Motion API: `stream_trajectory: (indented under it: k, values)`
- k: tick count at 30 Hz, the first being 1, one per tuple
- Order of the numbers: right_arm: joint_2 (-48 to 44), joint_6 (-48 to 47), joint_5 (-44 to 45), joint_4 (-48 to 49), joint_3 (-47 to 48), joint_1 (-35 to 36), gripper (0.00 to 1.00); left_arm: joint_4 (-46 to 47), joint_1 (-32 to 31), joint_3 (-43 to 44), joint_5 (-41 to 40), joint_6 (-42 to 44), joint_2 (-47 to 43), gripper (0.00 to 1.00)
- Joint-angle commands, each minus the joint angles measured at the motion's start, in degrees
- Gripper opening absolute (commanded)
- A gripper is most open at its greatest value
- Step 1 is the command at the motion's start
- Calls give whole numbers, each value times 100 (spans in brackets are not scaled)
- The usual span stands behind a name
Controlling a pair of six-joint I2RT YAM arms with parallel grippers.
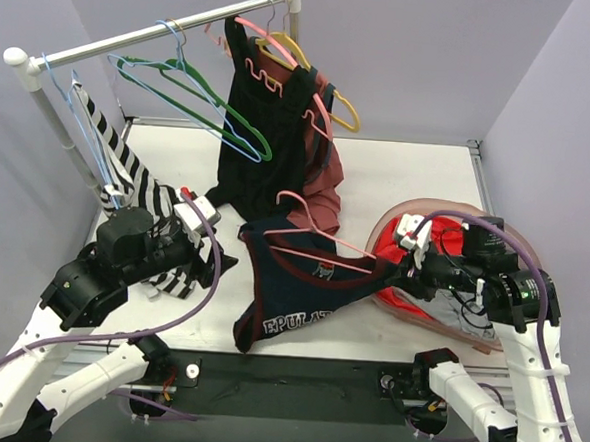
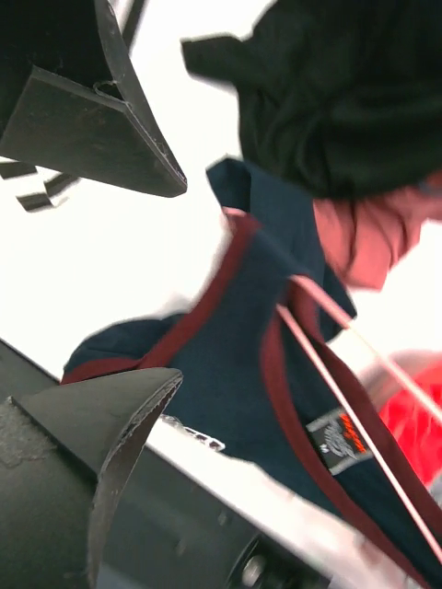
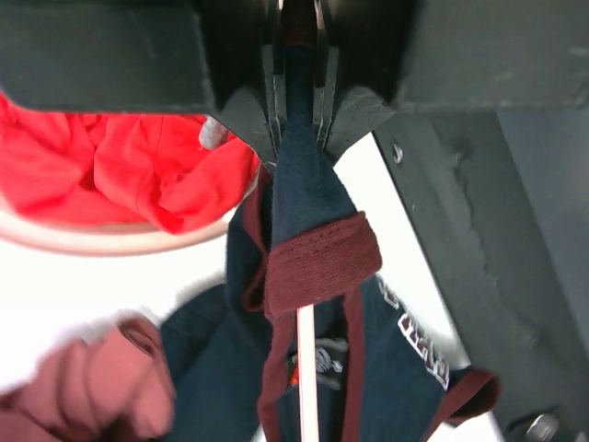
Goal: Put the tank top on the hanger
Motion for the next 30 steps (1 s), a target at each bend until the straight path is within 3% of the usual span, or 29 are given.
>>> stream_trajectory:
  k: [1,4,11,30]
  values:
    - [79,1400,212,931,-67,-198,0,46,30,342,-877,-168,-131,86]
    - [219,2121,343,1494,-76,-198,0,29,30,255,-965,-309,-368,86]
    - [982,2756,695,2268,520,-216,0,-85,30,-114,-1141,-809,-1105,86]
    - [3401,3618,1143,2778,4009,487,0,-341,12,-238,-1537,-1091,-1695,86]
